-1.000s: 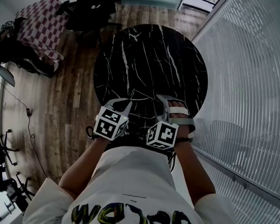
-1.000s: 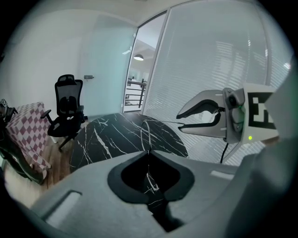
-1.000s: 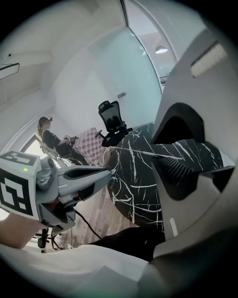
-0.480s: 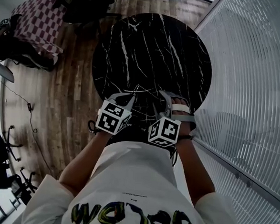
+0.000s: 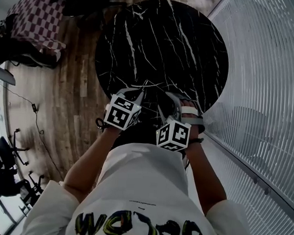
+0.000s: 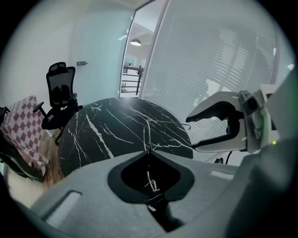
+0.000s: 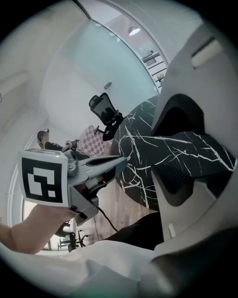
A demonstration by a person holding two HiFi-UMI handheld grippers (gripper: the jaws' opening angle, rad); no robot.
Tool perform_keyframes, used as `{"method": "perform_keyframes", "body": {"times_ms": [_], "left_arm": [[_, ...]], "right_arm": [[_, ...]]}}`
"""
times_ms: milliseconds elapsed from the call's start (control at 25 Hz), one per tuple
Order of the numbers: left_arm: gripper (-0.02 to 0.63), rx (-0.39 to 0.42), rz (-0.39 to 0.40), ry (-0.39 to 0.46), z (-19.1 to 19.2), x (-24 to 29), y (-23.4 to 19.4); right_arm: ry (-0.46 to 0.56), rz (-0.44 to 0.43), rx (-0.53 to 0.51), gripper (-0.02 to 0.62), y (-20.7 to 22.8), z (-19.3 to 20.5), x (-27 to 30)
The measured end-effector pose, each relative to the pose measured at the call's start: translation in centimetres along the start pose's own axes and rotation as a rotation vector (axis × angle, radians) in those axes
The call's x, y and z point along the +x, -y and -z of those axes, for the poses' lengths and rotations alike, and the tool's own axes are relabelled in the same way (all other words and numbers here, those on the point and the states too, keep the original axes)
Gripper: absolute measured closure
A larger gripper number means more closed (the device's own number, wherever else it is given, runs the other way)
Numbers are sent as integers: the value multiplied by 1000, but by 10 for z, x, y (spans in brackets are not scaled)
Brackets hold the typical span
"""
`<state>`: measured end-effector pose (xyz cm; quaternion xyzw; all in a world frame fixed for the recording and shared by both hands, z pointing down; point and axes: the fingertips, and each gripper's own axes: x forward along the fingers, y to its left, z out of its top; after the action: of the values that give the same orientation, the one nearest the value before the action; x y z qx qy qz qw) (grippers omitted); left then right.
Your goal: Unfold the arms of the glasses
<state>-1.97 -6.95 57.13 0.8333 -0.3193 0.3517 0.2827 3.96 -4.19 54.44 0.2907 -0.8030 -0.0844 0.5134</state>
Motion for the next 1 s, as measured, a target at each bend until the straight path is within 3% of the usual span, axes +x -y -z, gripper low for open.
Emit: {"method": "perform_keyframes", "body": {"times_ms": [200, 360, 600, 1000], "left_arm": [[598, 3, 8, -37, 18, 14, 14], [598, -3, 9, -73, 26, 27, 4], [598, -9, 8, -119, 42, 47, -8], [597, -29, 18, -195, 78, 74, -22]], "right_arm": [[15, 2, 55, 451, -11, 14, -4], [28, -12, 108, 527, -5, 14, 4], [34, -51, 169, 587, -2, 20, 18], [15, -139, 223, 594, -22, 25, 39]]}}
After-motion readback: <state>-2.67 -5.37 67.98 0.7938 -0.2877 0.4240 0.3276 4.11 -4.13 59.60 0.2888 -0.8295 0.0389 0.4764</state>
